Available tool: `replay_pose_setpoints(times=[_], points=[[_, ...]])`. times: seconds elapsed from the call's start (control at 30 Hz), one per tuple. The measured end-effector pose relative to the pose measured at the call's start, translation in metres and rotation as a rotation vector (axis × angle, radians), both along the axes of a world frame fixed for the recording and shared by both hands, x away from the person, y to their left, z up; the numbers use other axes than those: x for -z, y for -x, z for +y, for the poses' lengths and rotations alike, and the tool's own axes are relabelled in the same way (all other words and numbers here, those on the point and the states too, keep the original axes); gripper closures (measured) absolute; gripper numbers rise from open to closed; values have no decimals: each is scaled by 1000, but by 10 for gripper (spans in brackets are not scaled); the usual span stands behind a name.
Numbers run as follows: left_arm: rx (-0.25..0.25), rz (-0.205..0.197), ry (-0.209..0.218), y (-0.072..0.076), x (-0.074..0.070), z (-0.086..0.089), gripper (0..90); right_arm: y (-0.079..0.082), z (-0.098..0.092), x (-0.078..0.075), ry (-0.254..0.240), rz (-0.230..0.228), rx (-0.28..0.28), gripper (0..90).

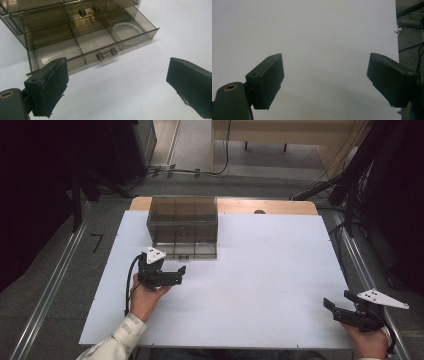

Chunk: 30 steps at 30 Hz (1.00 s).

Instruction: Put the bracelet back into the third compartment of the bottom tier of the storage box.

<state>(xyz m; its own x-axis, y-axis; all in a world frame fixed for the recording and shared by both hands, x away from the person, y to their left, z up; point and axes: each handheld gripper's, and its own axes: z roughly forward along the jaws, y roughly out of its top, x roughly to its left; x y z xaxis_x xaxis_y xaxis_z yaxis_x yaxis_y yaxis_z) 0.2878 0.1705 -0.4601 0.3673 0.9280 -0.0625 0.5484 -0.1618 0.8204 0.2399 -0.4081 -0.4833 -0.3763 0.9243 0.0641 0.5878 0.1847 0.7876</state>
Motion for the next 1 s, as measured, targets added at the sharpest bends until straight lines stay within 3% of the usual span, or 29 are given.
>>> replay_pose_setpoints(times=[1.0], points=[[-116,18,12,29,16,55,43,1,0,0,-4,-2,-2,127]])
